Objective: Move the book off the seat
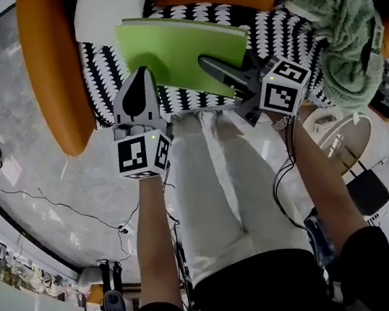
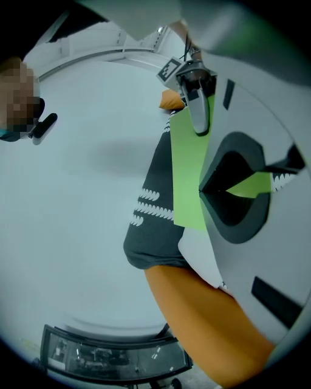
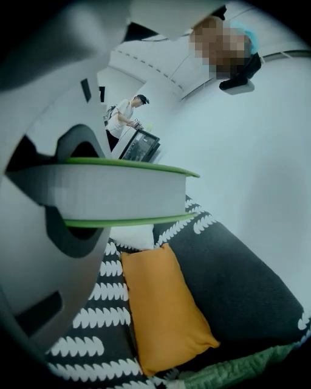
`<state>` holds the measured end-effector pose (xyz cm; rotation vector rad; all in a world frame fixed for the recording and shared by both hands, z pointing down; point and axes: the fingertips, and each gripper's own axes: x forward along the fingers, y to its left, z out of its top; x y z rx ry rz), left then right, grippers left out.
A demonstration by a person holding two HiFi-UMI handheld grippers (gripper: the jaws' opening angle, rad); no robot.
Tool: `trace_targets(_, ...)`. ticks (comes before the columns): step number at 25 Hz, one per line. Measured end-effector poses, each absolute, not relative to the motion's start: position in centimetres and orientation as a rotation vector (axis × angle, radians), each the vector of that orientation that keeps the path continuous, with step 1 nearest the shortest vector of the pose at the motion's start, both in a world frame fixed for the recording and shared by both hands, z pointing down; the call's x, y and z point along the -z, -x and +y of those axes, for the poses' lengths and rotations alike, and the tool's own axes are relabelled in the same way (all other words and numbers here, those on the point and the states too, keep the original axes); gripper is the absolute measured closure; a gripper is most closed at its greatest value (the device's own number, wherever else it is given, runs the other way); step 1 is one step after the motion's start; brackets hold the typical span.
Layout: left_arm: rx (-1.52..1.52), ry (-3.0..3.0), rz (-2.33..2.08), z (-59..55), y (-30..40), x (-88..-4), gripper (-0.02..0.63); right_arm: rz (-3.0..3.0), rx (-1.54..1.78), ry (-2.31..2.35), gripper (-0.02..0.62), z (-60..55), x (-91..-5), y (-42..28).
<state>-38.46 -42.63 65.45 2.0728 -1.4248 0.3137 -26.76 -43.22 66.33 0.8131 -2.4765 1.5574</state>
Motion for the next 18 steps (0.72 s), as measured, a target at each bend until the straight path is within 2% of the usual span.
trace_targets(12,-0.161,-2.114,-1.617,-41.3,38.7,-53.6,0.596,-2.632,-1.483,-0.992,0.462,-42.7,-55.4,23.4)
trace_targets(18,-0.119,-2.117,-1.666,-40.4,36.6,-48.1,0.595,-2.689,-1.479,-1.112,0.462,-42.6,-49.0,20.2)
